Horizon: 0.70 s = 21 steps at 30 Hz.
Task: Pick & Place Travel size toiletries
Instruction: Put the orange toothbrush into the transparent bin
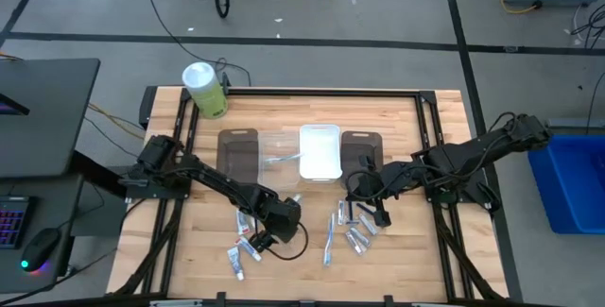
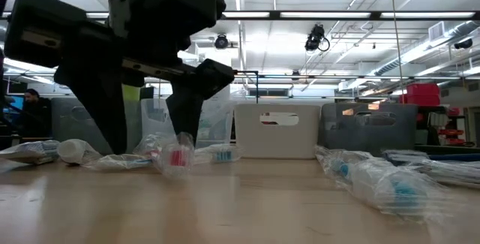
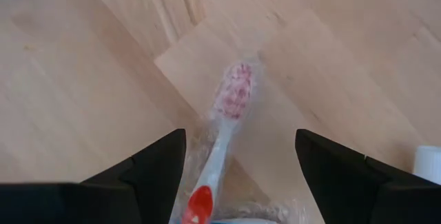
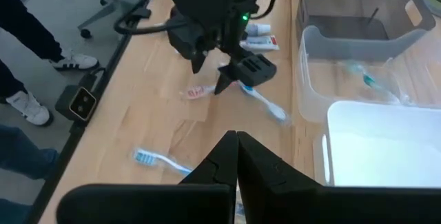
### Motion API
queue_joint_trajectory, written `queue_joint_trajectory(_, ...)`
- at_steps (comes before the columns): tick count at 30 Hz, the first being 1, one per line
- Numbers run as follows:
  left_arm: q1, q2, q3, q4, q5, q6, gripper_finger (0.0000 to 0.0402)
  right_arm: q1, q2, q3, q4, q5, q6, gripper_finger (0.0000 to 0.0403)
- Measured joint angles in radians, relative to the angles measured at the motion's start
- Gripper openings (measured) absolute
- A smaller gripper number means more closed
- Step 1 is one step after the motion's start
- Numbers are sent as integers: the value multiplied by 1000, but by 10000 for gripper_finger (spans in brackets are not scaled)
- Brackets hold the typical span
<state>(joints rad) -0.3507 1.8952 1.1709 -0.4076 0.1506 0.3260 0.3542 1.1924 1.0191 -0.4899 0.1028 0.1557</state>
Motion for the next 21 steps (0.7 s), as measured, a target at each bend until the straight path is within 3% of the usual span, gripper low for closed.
queue_joint_trajectory(17, -3, 35, 1, 9, -30, -3, 282, 0, 0, 0, -1, 0, 5, 8)
queue_joint_trajectory(21, -3, 35, 1, 14, -30, -4, 261, 0, 0, 0, -1, 0, 5, 9)
